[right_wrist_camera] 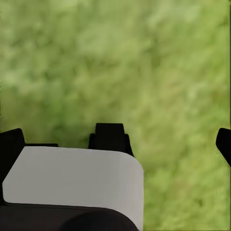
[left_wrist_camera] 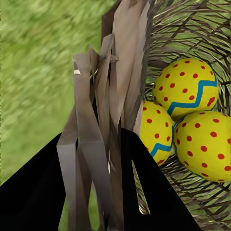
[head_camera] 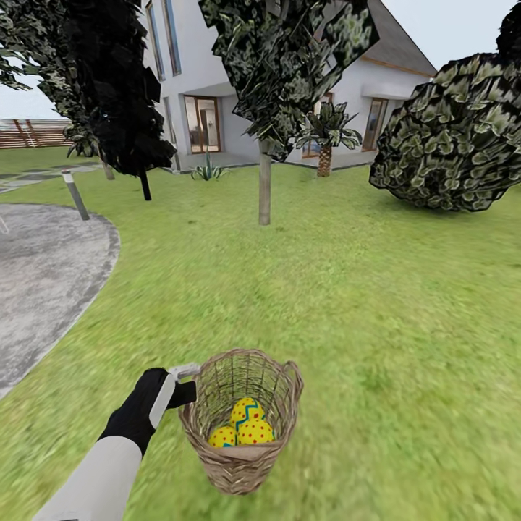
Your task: Take the three Easter eggs out of the wicker basket on the lawn in the garden, then place them on the lawn next to a single tree (choose any tree) so that all three eggs are next to the same tree and none are left in the basket.
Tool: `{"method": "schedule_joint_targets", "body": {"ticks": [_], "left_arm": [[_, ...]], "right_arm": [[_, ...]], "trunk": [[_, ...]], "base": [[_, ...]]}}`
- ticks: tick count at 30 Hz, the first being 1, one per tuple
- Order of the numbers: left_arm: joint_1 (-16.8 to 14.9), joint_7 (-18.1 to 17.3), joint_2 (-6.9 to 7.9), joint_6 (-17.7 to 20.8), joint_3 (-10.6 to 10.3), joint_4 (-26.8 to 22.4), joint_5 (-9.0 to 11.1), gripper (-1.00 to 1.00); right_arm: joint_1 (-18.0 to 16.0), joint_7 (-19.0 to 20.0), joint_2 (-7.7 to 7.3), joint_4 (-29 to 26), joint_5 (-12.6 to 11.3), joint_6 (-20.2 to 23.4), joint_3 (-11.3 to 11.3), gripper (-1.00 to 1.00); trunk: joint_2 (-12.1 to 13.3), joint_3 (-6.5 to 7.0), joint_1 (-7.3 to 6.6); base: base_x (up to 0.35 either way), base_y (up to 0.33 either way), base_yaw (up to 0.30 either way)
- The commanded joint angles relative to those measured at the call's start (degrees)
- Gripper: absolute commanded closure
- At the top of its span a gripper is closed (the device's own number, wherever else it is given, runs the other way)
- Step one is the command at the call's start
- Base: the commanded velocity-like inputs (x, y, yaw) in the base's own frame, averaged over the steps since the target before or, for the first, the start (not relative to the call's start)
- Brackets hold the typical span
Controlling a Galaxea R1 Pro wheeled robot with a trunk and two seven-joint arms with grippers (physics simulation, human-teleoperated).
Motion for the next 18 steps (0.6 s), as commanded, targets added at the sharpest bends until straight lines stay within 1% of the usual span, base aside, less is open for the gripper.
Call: {"method": "schedule_joint_targets", "body": {"ticks": [1,18], "left_arm": [[0.0,0.5,-0.06,0.1,0.2,0.0,1.1,1.00],[0.0,0.5,-0.21,0.1,0.1,0.0,1.1,1.00]], "right_arm": [[-0.1,0.0,-0.03,0.2,0.5,-0.3,-0.5,-1.00],[-0.1,0.0,-0.03,0.3,0.5,-0.3,-0.5,-1.00]], "trunk": [[0.0,-0.05,0.03],[0.0,-0.05,0.03]], "base": [[0.318,0.000,0.000],[0.318,0.000,0.000]]}}
